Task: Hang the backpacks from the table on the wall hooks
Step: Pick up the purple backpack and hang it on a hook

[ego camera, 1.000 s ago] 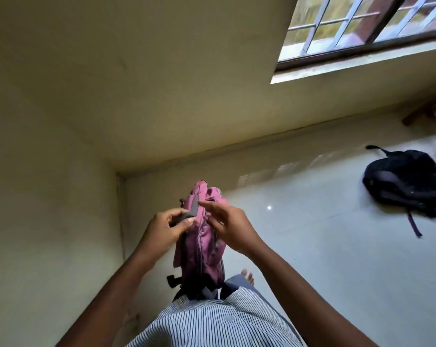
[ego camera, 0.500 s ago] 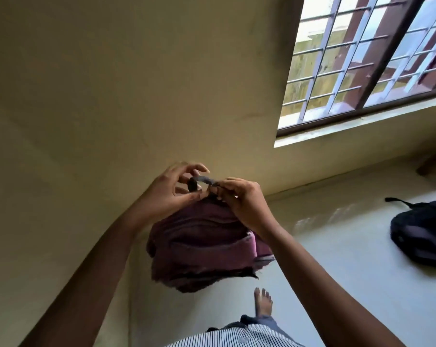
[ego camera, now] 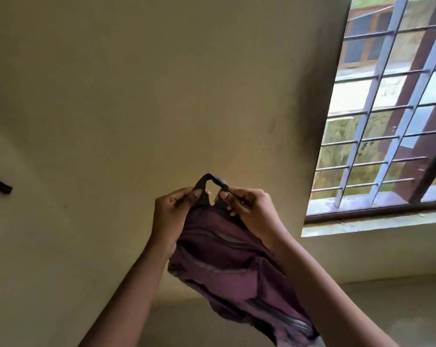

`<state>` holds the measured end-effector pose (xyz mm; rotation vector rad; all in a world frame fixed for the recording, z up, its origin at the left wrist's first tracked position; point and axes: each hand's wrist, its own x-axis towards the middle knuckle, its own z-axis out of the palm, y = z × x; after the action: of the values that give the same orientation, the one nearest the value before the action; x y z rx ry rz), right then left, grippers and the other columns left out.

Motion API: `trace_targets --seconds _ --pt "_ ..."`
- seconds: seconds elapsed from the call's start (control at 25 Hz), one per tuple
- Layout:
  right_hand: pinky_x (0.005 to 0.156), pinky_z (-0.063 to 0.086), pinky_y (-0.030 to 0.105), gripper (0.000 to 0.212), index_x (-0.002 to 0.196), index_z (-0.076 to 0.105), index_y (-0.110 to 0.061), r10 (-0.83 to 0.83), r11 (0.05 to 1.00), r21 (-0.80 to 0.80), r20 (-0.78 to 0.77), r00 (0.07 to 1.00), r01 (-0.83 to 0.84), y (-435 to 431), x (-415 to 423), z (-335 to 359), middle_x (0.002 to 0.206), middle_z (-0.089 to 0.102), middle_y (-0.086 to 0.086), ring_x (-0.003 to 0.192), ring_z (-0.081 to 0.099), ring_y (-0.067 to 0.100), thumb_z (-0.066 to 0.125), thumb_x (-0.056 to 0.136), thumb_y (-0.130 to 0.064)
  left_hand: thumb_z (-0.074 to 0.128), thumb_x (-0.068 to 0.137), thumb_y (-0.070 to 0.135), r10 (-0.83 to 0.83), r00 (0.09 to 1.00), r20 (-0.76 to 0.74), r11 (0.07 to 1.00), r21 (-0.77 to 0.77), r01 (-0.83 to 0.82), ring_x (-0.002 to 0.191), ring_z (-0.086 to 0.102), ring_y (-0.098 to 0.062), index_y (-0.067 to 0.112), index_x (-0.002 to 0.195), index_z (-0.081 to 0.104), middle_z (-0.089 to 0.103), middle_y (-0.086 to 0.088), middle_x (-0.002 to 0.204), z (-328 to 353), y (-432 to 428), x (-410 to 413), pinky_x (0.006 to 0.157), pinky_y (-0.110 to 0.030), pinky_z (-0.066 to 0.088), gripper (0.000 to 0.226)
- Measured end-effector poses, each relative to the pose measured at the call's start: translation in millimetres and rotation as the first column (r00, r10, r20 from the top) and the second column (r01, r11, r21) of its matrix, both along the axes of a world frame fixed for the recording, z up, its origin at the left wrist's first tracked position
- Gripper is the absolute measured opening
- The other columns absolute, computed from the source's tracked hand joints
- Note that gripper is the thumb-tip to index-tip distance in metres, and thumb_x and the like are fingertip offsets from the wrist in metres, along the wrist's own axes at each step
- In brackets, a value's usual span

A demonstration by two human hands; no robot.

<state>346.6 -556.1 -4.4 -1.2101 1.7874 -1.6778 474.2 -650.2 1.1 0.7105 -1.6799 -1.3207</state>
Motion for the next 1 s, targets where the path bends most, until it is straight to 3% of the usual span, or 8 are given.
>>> trace_targets --seconds 0.12,0.24,0.32,0.44,0.56,0.76,0.84,1.0 --pt "0.051 0.040 0.002 0.015 0.085 0.076 -0.018 0.003 0.999 -0.035 -0.082 0.997 -0.006 -32.1 -33.6 45.8 0.046 0.057 -0.016 0.042 0.050 -0.009 0.061 0.088 -0.020 0.061 0.086 0.013 0.131 0.986 -0.106 0.984 -0.105 -0.142 0.070 0.065 0.005 0.022 0.087 0.071 0.072 0.017 0.069 30.1 -27.5 -30.5 0.066 -0.013 0.052 0.013" --pt "0.052 0.039 0.003 0.018 0.079 0.072 -0.029 0.032 0.998 -0.055 -0.199 0.979 -0.043 -71.4 -60.3 91.2 0.055 0.059 -0.014 0.045 0.052 -0.010 0.058 0.089 -0.024 0.060 0.087 0.015 0.244 0.947 -0.210 0.922 -0.252 -0.294 0.081 0.065 -0.007 0.024 0.091 0.068 0.069 0.009 0.084 65.3 -58.2 -59.8 0.076 -0.022 0.051 0.013" --pt "0.054 0.041 0.007 0.019 0.083 0.073 -0.025 0.042 0.995 -0.078 -0.256 0.966 -0.064 -104.6 -74.3 121.0 0.056 0.060 -0.013 0.046 0.053 -0.010 0.056 0.090 -0.025 0.059 0.087 0.015 0.279 0.921 -0.272 0.867 -0.342 -0.363 0.082 0.063 -0.008 0.021 0.097 0.067 0.068 0.004 0.087 92.5 -87.6 -76.1 0.077 -0.023 0.050 0.014" --pt "0.061 0.045 0.018 0.026 0.089 0.072 -0.012 0.010 0.990 -0.127 -0.341 0.940 -0.057 -153.3 -84.5 164.6 0.062 0.061 -0.003 0.055 0.056 0.001 0.051 0.093 -0.027 0.059 0.088 0.015 0.277 0.905 -0.324 0.818 -0.414 -0.399 0.079 0.062 0.004 0.018 0.099 0.069 0.068 0.006 0.087 137.6 -134.4 -87.6 0.074 -0.010 0.048 0.015" --pt "0.051 0.036 0.003 0.027 0.094 0.070 -0.012 -0.040 0.968 -0.239 -0.433 0.900 -0.073 -197.2 -89.6 216.6 0.059 0.054 -0.010 0.050 0.051 -0.005 0.047 0.095 -0.026 0.058 0.089 0.014 0.285 0.875 -0.392 0.732 -0.501 -0.462 0.075 0.059 0.018 0.020 0.100 0.068 0.065 0.015 0.087 194.0 -178.9 -93.7 0.070 0.000 0.043 0.016" --pt "0.057 0.036 0.000 0.026 0.096 0.071 -0.012 -0.289 0.857 -0.513 -0.553 0.781 -0.047 -246.4 -98.2 316.6 0.067 0.057 -0.014 0.061 0.051 -0.002 0.047 0.095 -0.022 0.057 0.090 0.018 0.267 0.825 -0.498 0.588 -0.594 -0.549 0.081 0.062 -0.006 0.012 0.104 0.071 0.067 0.007 0.095 305.7 -229.0 -106.2 0.070 -0.010 0.045 0.021" --pt "0.059 0.039 0.005 0.025 0.100 0.071 -0.014 -0.365 0.821 -0.570 -0.569 0.737 -0.033 -255.2 -105.0 353.7 0.083 0.068 -0.002 0.071 0.059 0.006 0.049 0.094 -0.023 0.057 0.090 0.018 0.241 0.810 -0.534 0.547 -0.615 -0.568 0.075 0.059 -0.006 0.012 0.104 0.072 0.066 0.008 0.094 343.8 -237.1 -112.9 0.064 -0.004 0.042 0.021" --pt "0.070 0.041 0.025 0.026 0.102 0.071 -0.021 -0.575 0.756 -0.653 -0.621 0.533 0.055 -261.8 -118.8 428.6 0.100 0.072 0.005 0.088 0.064 0.021 0.049 0.093 -0.030 0.058 0.090 0.020 0.157 0.795 -0.586 0.548 -0.618 -0.564 0.067 0.055 0.002 0.011 0.104 0.072 0.069 0.001 0.094 420.8 -247.4 -126.2 0.058 -0.003 0.041 0.022"
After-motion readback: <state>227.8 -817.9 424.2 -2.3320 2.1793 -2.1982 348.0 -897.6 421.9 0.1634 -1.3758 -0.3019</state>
